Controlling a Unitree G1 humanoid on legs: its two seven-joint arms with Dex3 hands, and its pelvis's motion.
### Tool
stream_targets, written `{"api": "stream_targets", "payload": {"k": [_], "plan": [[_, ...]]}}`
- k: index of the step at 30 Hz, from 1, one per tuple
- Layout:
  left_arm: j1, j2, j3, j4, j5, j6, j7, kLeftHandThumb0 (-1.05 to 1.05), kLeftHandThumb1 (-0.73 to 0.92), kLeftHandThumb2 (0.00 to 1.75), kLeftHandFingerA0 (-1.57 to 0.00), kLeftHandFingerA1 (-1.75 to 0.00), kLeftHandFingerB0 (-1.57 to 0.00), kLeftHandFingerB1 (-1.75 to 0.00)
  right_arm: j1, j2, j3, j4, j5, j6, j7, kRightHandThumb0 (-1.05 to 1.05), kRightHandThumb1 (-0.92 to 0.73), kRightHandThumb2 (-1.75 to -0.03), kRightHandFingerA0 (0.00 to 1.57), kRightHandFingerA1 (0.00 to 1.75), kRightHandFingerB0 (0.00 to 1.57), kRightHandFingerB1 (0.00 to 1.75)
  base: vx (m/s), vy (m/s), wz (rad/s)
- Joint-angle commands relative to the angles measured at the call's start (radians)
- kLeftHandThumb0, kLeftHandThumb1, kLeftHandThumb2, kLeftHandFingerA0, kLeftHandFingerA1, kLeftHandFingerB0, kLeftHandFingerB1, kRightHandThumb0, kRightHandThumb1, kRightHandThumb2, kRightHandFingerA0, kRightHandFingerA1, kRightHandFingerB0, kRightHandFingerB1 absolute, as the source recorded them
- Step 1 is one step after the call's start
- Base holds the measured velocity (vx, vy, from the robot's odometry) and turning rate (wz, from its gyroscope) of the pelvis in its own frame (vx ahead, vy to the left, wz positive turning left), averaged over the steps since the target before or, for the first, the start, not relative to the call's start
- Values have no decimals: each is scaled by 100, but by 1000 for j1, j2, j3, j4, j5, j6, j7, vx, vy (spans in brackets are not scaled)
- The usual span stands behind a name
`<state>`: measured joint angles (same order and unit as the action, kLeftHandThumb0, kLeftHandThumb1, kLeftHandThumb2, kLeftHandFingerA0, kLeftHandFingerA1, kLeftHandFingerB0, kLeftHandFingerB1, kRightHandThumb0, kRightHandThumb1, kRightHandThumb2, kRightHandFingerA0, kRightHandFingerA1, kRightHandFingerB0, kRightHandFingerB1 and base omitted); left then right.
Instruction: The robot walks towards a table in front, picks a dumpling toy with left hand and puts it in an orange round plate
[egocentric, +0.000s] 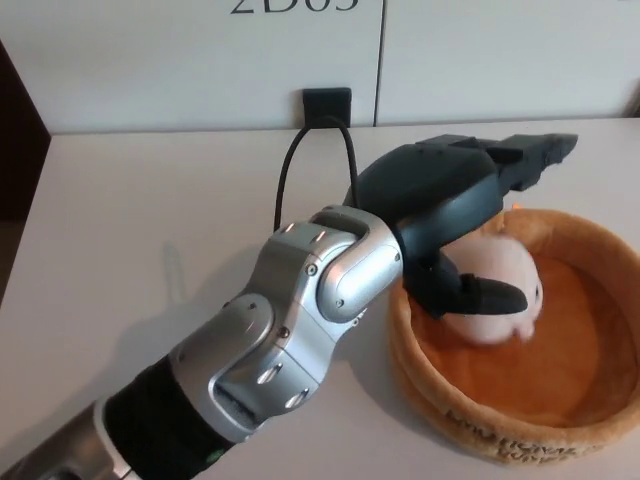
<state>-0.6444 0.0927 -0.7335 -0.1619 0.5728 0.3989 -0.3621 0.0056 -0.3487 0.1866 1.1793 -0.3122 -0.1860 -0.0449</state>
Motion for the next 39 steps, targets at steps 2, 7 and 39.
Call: {"api": "stream_targets", "payload": {"k": [2, 7, 39], "plan": [[1, 26, 4, -42, 29, 49, -102, -105, 70, 115, -2, -11, 0, -7, -8, -6, 7, 6, -8, 16, -2, 1, -48, -54, 81, 72, 47, 40, 0, 0, 0], [-8, 37, 24, -42, 22, 45, -128, -105, 73, 117, -1, -12, 0, -6, -32, -10, 9, 10, -11, 23, 2, 1, -49, -54, 81, 71, 46, 40, 0, 0, 0], [1702, 150, 1267, -763, -1043, -691, -658, -44, 54, 56, -41, -40, -46, -35, 50, -17, 27, 31, -16, 31, 5, 1, -50, -53, 79, 62, 47, 41, 0, 0, 0]]}}
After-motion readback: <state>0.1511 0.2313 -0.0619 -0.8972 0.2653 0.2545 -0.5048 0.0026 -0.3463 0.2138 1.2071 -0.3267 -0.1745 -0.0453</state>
